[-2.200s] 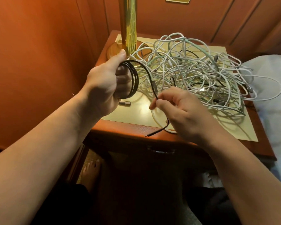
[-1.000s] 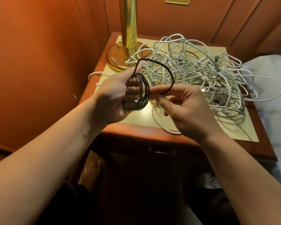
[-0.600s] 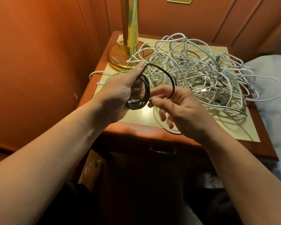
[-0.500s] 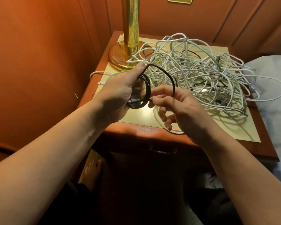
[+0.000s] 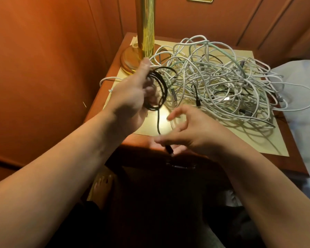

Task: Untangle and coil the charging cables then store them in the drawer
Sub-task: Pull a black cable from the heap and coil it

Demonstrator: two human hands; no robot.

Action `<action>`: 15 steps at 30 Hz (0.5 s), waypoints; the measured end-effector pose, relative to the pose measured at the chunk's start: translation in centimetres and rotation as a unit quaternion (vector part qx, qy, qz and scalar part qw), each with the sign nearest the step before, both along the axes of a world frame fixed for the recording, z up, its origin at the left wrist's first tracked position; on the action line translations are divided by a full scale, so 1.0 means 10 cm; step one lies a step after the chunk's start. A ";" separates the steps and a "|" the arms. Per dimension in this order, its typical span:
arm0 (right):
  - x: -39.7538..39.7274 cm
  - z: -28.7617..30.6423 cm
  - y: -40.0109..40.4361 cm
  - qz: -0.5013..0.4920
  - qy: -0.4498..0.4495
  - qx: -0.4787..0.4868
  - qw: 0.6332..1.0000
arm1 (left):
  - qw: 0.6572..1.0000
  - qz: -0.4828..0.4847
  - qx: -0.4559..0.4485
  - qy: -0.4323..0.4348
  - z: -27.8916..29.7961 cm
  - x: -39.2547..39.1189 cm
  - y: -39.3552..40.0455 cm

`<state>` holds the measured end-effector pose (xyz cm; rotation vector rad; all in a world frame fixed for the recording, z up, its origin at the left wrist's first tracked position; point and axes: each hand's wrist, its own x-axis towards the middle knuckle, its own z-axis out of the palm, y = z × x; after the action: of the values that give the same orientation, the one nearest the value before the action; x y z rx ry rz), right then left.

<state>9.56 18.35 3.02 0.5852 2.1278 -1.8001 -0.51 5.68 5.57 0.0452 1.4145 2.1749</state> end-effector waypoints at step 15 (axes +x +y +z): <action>0.10 0.08 -0.16 0.288 -0.157 0.271 0.905 | 0.981 -0.147 -0.097 -0.086 0.22 -0.14 -0.33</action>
<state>10.60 16.74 3.79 0.2783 2.2386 -0.7450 -1.88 2.39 7.72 -0.0057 1.4152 1.7518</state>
